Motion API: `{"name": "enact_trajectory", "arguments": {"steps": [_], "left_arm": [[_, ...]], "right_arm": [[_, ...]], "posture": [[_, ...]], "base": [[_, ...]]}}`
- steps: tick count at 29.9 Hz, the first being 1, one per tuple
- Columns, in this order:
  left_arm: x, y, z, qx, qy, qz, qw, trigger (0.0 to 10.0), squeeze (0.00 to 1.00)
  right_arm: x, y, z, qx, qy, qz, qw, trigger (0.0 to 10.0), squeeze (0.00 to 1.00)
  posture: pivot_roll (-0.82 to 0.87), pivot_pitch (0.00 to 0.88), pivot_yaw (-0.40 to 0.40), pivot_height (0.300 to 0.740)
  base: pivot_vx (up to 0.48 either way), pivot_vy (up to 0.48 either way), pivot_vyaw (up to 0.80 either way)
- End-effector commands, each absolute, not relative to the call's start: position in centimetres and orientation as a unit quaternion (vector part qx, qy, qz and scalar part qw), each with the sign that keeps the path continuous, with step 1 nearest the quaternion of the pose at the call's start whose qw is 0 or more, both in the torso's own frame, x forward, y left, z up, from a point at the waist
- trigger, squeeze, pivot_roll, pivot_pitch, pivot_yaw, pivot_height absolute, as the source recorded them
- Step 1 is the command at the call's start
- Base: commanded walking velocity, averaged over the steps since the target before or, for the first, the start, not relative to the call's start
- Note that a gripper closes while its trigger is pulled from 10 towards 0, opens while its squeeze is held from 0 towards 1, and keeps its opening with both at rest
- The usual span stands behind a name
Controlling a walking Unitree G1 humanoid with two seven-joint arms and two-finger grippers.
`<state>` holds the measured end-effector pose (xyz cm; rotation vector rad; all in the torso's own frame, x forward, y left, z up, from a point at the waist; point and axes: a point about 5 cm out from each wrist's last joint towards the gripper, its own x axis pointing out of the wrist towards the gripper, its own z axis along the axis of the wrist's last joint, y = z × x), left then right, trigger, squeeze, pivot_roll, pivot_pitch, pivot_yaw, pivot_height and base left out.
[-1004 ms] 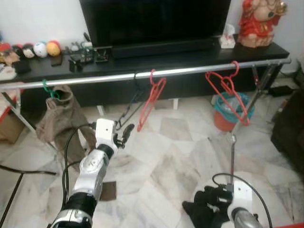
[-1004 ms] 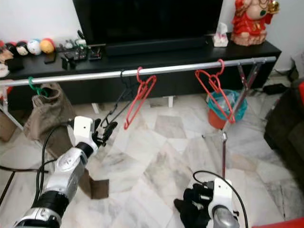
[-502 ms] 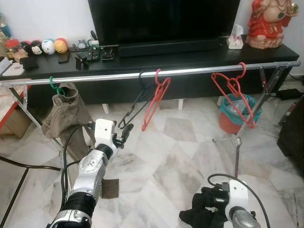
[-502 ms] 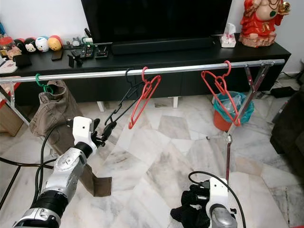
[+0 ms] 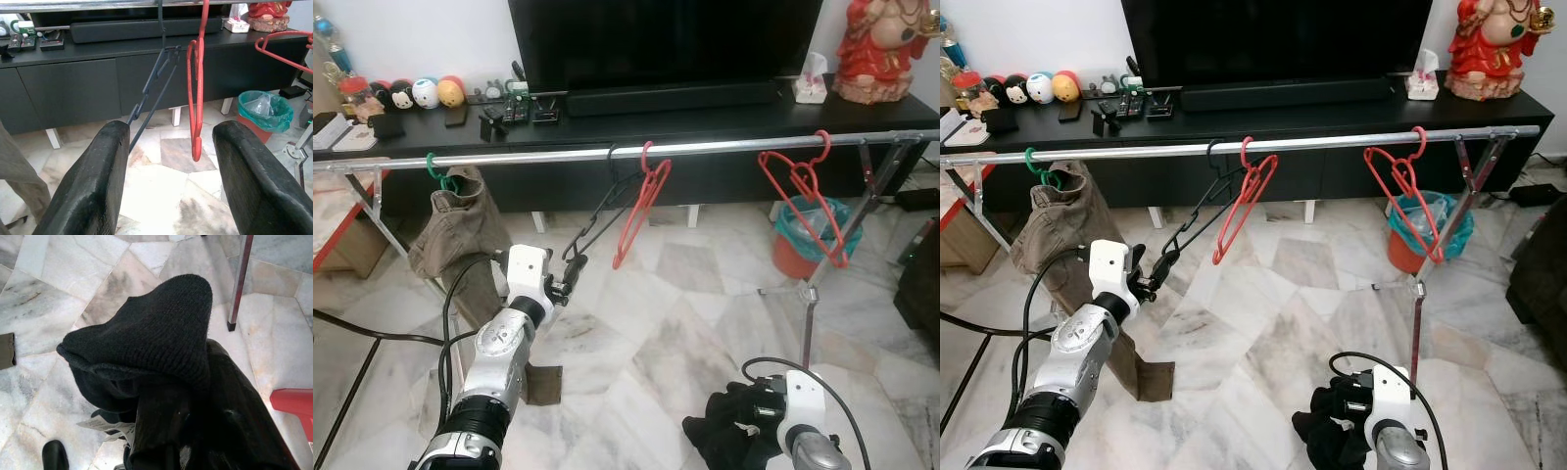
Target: Hang hanger
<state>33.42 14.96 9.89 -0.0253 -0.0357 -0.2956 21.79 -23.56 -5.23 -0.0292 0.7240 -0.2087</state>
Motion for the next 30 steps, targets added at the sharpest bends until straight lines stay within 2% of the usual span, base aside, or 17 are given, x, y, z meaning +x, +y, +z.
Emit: {"name": "enact_trajectory", "arguments": {"steps": [1, 8, 14, 30], "left_arm": [[33.5, 15.0, 10.2, -0.009, -0.021, -0.145, 0.989, 10.0, 0.00], [33.5, 15.1, 10.2, -0.010, -0.022, -0.143, 0.989, 10.0, 0.00], [33.5, 15.1, 10.2, -0.010, -0.022, -0.143, 0.989, 10.0, 0.00], [33.5, 15.1, 10.2, -0.011, -0.023, -0.145, 0.989, 10.0, 0.00]], "right_arm": [[22.4, -23.6, -4.8, -0.015, 0.342, -0.100, 0.934, 10.0, 0.00], [22.4, -23.8, -4.7, -0.009, 0.337, -0.111, 0.935, 10.0, 0.00], [23.5, -24.9, -3.3, -0.008, 0.281, -0.145, 0.949, 10.0, 0.00], [23.5, -24.8, -3.4, -0.010, 0.289, -0.147, 0.946, 10.0, 0.00]], "posture": [[-0.03, 0.000, 0.058, 0.740], [-0.03, 0.000, 0.056, 0.740], [-0.03, 0.000, 0.057, 0.740], [-0.02, 0.000, 0.056, 0.740]], "base": [[0.000, 0.000, 0.00], [0.223, 0.000, 0.28], [0.268, 0.000, 0.00], [0.271, 0.000, 0.00]]}}
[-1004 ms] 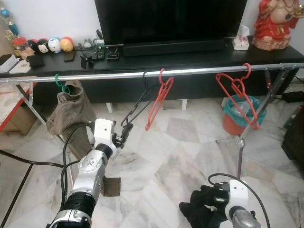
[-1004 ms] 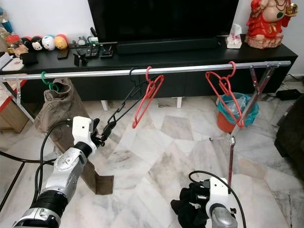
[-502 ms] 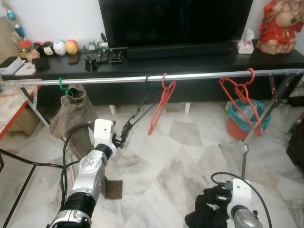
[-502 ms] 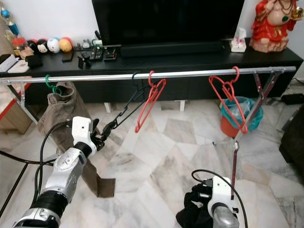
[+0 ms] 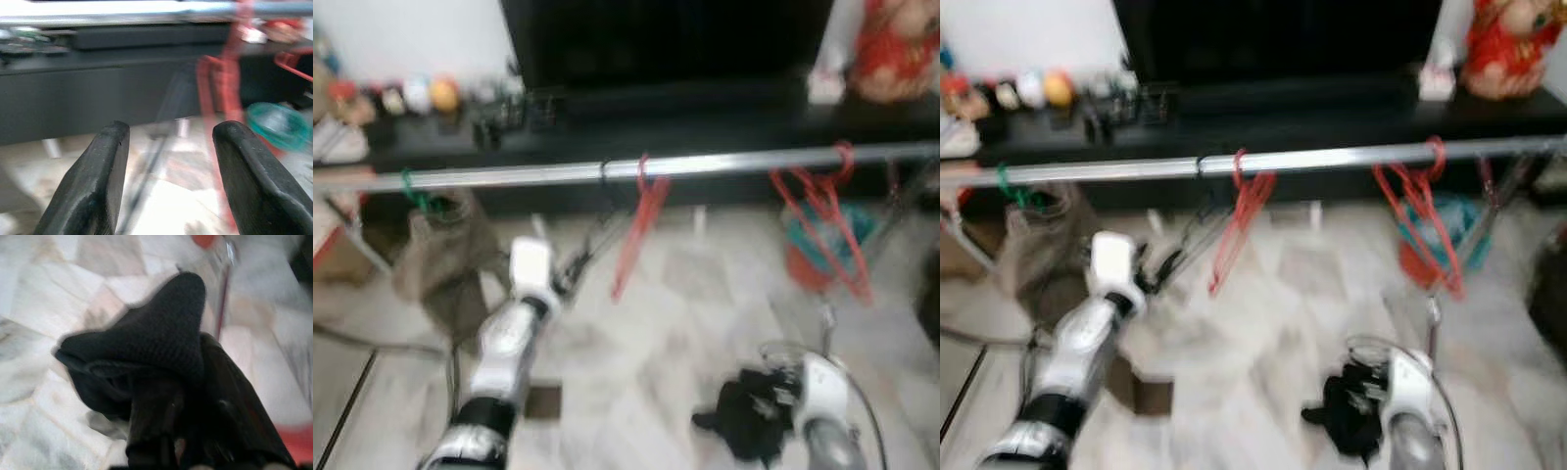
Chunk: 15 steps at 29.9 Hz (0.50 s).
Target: Hang hanger
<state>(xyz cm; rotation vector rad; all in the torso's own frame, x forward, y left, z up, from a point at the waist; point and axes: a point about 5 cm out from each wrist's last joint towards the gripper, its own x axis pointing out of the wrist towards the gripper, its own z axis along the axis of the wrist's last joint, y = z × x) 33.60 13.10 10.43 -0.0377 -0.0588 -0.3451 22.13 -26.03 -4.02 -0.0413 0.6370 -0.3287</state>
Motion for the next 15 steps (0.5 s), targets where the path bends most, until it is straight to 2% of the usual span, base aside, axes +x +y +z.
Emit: {"name": "enact_trajectory", "arguments": {"steps": [1, 15], "left_arm": [[33.53, 15.08, 10.26, -0.011, -0.024, -0.145, 0.989, 10.0, 0.00], [33.64, 15.17, 10.57, -0.013, -0.028, -0.146, 0.989, 10.0, 0.00]], "right_arm": [[23.42, -24.80, -3.48, -0.009, 0.290, -0.147, 0.946, 10.0, 0.00], [23.16, -24.81, -3.70, -0.009, 0.297, -0.149, 0.943, 10.0, 0.00]], "posture": [[-0.02, 0.000, 0.056, 0.740], [-0.02, 0.000, 0.058, 0.740]], "base": [[0.277, 0.000, 0.00], [0.277, 0.000, 0.00]]}}
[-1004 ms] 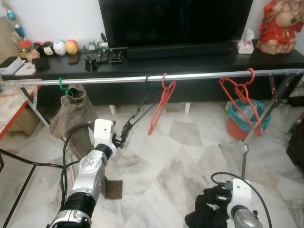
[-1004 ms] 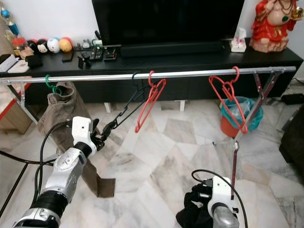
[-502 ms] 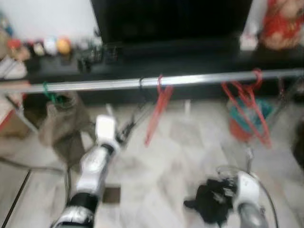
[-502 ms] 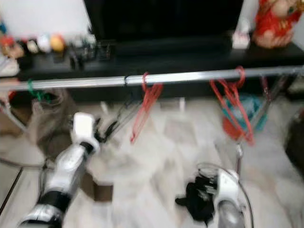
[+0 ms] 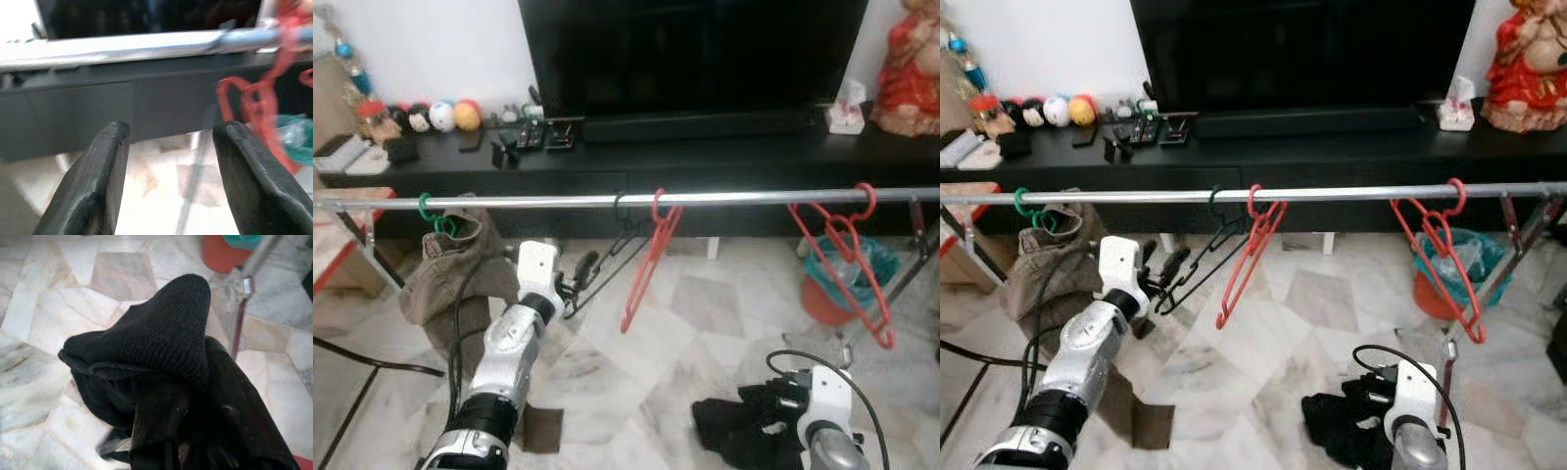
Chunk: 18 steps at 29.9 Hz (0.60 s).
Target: Hang hanger
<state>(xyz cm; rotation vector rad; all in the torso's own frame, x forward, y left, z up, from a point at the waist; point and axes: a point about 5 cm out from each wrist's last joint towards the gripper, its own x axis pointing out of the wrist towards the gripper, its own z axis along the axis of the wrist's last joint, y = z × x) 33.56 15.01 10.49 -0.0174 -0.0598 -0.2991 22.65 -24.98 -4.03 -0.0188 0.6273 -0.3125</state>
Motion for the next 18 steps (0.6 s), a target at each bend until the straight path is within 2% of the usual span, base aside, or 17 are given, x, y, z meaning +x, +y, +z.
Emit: {"name": "enact_trajectory", "arguments": {"steps": [1, 10, 18], "left_arm": [[33.7, 15.1, 10.7, -0.014, -0.030, -0.148, 0.988, 10.0, 0.00], [33.7, 14.1, 11.4, -0.030, -0.032, -0.201, 0.979, 10.0, 0.00], [33.7, 13.7, 11.6, -0.034, -0.033, -0.215, 0.975, 10.0, 0.00]], "right_arm": [[23.1, -24.8, -3.7, -0.009, 0.299, -0.148, 0.943, 10.0, 0.00], [23.2, -24.4, -3.8, -0.006, 0.301, -0.144, 0.943, 10.0, 0.00], [23.2, -24.2, -3.9, -0.005, 0.302, -0.142, 0.943, 10.0, 0.00]], "posture": [[-0.02, 0.000, 0.058, 0.740], [-0.02, 0.000, 0.062, 0.740], [-0.02, 0.000, 0.067, 0.740]], "base": [[0.277, 0.000, 0.00], [0.290, 0.000, 0.00], [0.315, 0.000, 0.00]]}}
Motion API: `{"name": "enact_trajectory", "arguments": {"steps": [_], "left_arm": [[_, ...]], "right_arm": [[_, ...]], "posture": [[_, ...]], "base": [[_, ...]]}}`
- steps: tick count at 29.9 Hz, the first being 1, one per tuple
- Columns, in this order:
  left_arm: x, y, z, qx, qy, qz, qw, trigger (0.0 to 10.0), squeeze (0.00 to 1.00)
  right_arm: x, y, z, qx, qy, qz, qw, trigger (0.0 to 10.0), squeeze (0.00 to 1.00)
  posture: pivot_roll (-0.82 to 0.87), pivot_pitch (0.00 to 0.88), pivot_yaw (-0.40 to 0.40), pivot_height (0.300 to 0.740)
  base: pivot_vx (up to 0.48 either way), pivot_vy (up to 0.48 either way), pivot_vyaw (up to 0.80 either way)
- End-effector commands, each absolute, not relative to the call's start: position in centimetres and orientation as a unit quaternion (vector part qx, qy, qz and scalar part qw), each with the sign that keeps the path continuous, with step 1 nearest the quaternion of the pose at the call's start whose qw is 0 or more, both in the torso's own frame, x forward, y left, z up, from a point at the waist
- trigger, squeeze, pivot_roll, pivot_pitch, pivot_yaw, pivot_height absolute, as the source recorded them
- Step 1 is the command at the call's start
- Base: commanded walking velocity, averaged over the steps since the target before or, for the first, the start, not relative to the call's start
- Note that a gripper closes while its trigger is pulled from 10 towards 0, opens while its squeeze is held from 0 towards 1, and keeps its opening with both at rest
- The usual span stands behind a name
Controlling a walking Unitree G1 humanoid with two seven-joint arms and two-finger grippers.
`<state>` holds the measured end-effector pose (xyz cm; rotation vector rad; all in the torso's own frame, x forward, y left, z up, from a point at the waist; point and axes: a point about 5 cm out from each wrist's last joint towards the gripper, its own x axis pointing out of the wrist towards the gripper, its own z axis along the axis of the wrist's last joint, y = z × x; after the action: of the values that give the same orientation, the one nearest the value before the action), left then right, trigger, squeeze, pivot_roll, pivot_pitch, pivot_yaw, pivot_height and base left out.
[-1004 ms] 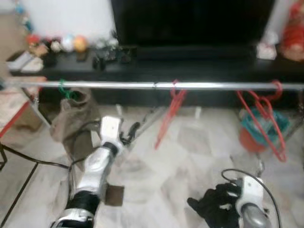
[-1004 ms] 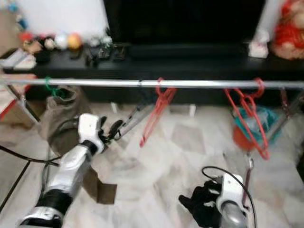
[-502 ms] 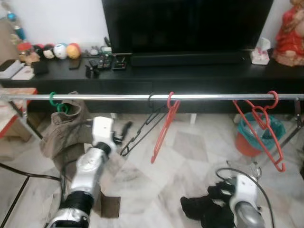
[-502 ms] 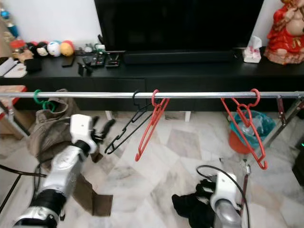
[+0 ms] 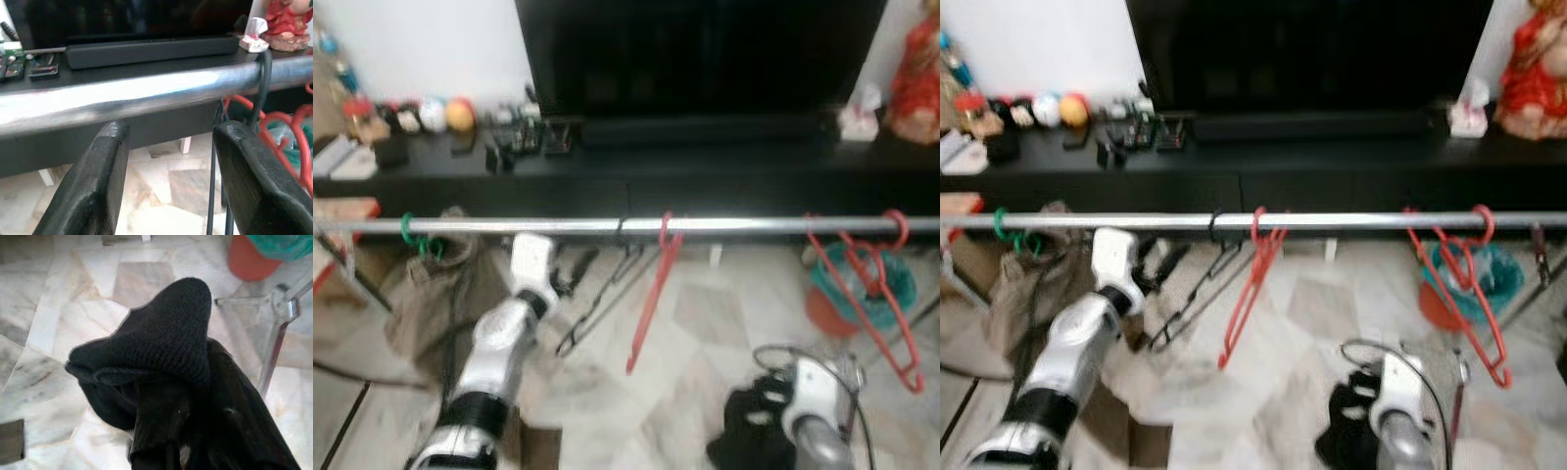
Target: Hang hanger
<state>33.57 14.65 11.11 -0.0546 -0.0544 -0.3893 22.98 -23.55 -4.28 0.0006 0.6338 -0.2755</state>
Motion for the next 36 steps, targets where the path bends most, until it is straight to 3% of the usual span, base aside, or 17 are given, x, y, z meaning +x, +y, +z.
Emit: {"name": "enact_trajectory", "arguments": {"steps": [1, 14, 20, 28, 34, 36], "left_arm": [[33.6, 13.5, 11.7, -0.039, -0.032, -0.227, 0.973, 10.0, 0.00], [32.8, 12.4, 11.9, -0.058, -0.016, -0.305, 0.950, 10.0, 0.00], [31.8, 11.1, 11.9, -0.069, 0.010, -0.388, 0.919, 10.0, 0.00], [29.8, 9.4, 13.2, -0.094, 0.034, -0.508, 0.855, 10.0, 0.00], [28.4, 8.6, 12.9, -0.078, 0.064, -0.565, 0.818, 10.0, 0.00], [28.2, 8.5, 12.7, -0.068, 0.072, -0.567, 0.818, 10.0, 0.00]], "right_arm": [[23.1, -24.2, -4.0, -0.005, 0.303, -0.141, 0.943, 10.0, 0.00], [23.1, -23.9, -4.1, -0.004, 0.306, -0.137, 0.942, 10.0, 0.00], [23.1, -23.6, -4.2, -0.003, 0.308, -0.133, 0.942, 10.0, 0.00], [23.0, -23.2, -4.3, 0.000, 0.310, -0.132, 0.941, 10.0, 0.00], [22.9, -23.0, -4.5, 0.003, 0.312, -0.131, 0.941, 10.0, 0.00], [22.9, -22.9, -4.5, 0.003, 0.312, -0.131, 0.941, 10.0, 0.00]], "posture": [[-0.02, 0.000, 0.066, 0.740], [-0.01, 0.000, 0.071, 0.740], [-0.01, 0.000, 0.077, 0.740], [-0.01, 0.000, 0.090, 0.740], [-0.01, 0.000, 0.099, 0.740], [-0.01, 0.000, 0.099, 0.740]], "base": [[0.285, 0.000, 0.00], [0.042, 0.000, 0.00], [0.000, 0.000, 0.00], [0.000, 0.000, 0.00], [0.000, 0.000, 0.00], [0.000, 0.000, 0.00]]}}
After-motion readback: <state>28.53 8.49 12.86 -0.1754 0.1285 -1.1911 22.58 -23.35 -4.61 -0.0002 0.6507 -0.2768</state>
